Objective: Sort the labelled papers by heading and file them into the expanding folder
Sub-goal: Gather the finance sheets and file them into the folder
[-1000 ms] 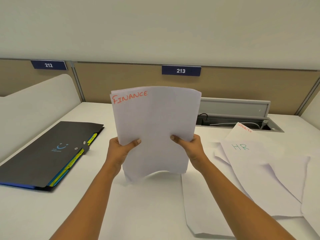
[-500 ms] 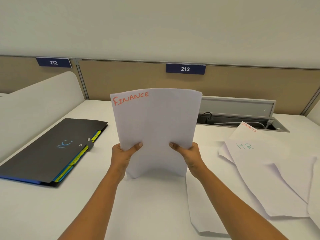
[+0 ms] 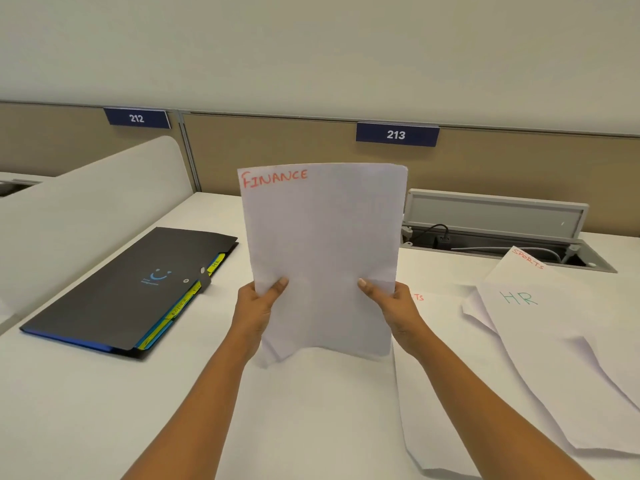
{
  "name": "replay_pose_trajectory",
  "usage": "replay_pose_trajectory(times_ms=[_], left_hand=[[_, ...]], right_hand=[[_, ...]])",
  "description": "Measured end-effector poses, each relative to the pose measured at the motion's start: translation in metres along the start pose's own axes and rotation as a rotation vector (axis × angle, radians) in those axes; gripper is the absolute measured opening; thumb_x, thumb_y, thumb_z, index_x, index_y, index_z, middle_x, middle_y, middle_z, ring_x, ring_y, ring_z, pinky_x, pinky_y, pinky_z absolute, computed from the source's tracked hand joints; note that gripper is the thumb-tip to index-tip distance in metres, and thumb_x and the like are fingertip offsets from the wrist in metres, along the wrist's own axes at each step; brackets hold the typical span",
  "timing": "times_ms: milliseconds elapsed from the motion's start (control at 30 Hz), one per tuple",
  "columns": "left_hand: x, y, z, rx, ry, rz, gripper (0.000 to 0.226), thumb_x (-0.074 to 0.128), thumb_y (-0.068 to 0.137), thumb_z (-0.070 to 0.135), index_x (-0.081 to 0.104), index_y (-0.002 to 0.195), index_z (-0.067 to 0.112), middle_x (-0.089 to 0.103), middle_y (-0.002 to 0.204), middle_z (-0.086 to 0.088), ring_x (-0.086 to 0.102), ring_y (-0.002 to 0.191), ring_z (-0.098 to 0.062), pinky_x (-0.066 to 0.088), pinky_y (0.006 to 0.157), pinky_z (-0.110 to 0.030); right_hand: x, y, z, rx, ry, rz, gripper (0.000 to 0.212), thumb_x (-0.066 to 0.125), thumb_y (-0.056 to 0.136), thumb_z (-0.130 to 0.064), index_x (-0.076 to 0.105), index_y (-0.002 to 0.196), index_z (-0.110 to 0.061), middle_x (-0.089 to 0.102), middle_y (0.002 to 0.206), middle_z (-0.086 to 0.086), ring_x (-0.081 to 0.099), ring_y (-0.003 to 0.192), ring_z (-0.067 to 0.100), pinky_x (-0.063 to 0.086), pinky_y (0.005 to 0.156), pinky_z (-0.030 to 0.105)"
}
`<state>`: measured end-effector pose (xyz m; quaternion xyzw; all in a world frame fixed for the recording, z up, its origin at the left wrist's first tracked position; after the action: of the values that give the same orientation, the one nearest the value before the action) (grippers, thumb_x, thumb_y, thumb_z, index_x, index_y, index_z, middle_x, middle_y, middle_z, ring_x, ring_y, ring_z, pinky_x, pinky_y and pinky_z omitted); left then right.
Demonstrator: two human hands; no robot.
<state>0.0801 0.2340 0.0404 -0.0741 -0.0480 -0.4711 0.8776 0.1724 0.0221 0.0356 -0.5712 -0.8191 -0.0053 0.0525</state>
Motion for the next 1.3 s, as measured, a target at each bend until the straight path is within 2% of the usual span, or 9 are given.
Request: replay_pose_trajectory(times_ms=[100, 267, 367, 467, 567, 700, 933, 1100, 1300], left_hand=[[-0.008, 0.004, 0.002, -0.014, 0.032, -0.080, 0.015, 0.057, 0.091, 0.020, 0.062, 0.104, 0.016, 0.069, 0.099, -0.001, 0.067, 0.091, -0.019, 0.054, 0.081, -0.032], [-0.036, 0.011, -0.009, -0.041, 0.170, -0.111, 0.020, 0.054, 0.092, 0.011, 0.061, 0.111, 0.012, 0.069, 0.100, -0.001, 0.068, 0.085, -0.013, 0.054, 0.071, -0.024], [-0.060, 0.016, -0.011, -0.043, 0.210, -0.016, 0.017, 0.053, 0.093, 0.007, 0.062, 0.103, 0.016, 0.069, 0.090, 0.002, 0.068, 0.072, -0.006, 0.053, 0.063, -0.019], [-0.090, 0.022, -0.005, -0.039, 0.214, 0.136, 0.017, 0.050, 0.093, 0.004, 0.063, 0.101, 0.012, 0.068, 0.083, -0.001, 0.066, 0.074, -0.014, 0.055, 0.065, -0.019], [-0.127, 0.031, 0.007, 0.029, 0.261, 0.307, 0.018, 0.050, 0.091, 0.000, 0.065, 0.102, 0.001, 0.069, 0.087, -0.012, 0.066, 0.073, -0.018, 0.054, 0.071, -0.024], [-0.161, 0.046, 0.027, 0.121, 0.647, 0.454, 0.022, 0.053, 0.091, 0.006, 0.067, 0.108, 0.004, 0.069, 0.105, -0.011, 0.063, 0.095, -0.021, 0.045, 0.083, -0.024], [-0.177, 0.090, 0.016, 0.060, 1.085, 0.402, 0.038, 0.056, 0.092, 0.019, 0.056, 0.128, 0.008, 0.064, 0.120, -0.015, 0.058, 0.110, -0.030, 0.045, 0.094, -0.036], [-0.178, 0.115, -0.003, -0.023, 1.314, 0.324, 0.049, 0.054, 0.090, 0.043, 0.054, 0.116, 0.002, 0.054, 0.124, -0.015, 0.046, 0.118, -0.028, 0.040, 0.098, -0.037], [-0.179, 0.130, -0.017, -0.071, 1.495, 0.306, 0.062, 0.046, 0.091, 0.051, 0.045, 0.130, 0.002, 0.044, 0.138, -0.014, 0.037, 0.131, -0.028, 0.033, 0.108, -0.038]], right_hand=[[0.007, 0.008, 0.001, 0.051, -0.057, -0.055, 0.011, 0.062, 0.088, -0.027, 0.062, 0.098, -0.022, 0.069, 0.100, 0.003, 0.067, 0.091, 0.022, 0.054, 0.082, 0.036], [0.026, 0.015, 0.018, 0.133, -0.116, -0.128, 0.013, 0.057, 0.092, -0.023, 0.061, 0.102, -0.016, 0.069, 0.095, 0.000, 0.066, 0.086, 0.020, 0.053, 0.077, 0.032], [0.040, 0.019, 0.031, 0.180, -0.144, -0.162, 0.014, 0.054, 0.094, -0.022, 0.062, 0.103, -0.015, 0.069, 0.098, 0.002, 0.067, 0.088, 0.020, 0.054, 0.081, 0.034], [0.052, 0.025, 0.040, 0.197, -0.136, -0.147, 0.020, 0.055, 0.093, -0.021, 0.062, 0.110, -0.012, 0.070, 0.102, 0.005, 0.067, 0.093, 0.026, 0.052, 0.089, 0.041], [0.061, 0.029, 0.044, 0.197, -0.085, -0.137, 0.017, 0.053, 0.094, -0.018, 0.061, 0.108, -0.013, 0.069, 0.100, 0.003, 0.067, 0.090, 0.024, 0.053, 0.082, 0.037], [0.075, 0.034, 0.050, 0.222, -0.038, -0.147, 0.017, 0.053, 0.094, -0.017, 0.060, 0.109, -0.011, 0.069, 0.103, 0.006, 0.066, 0.092, 0.025, 0.053, 0.081, 0.035], [0.096, 0.042, 0.059, 0.267, -0.004, -0.170, 0.015, 0.053, 0.094, -0.017, 0.061, 0.106, -0.011, 0.070, 0.101, 0.006, 0.068, 0.089, 0.024, 0.057, 0.076, 0.033], [0.102, 0.048, 0.061, 0.268, -0.006, -0.172, 0.013, 0.054, 0.093, -0.017, 0.062, 0.102, -0.012, 0.072, 0.098, 0.006, 0.070, 0.083, 0.022, 0.058, 0.072, 0.032], [0.103, 0.057, 0.061, 0.277, 0.003, -0.152, 0.013, 0.055, 0.093, -0.017, 0.063, 0.102, -0.012, 0.071, 0.097, 0.008, 0.069, 0.086, 0.026, 0.057, 0.078, 0.038]])
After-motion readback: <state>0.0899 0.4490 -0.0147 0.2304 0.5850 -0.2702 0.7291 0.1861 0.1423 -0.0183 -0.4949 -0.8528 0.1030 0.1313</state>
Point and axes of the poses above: each hand's wrist, its own y-axis towards the middle knuckle, its own x-axis out of the palm, z = x × y, the point moved 8 cm from there along y, towards the middle knuckle
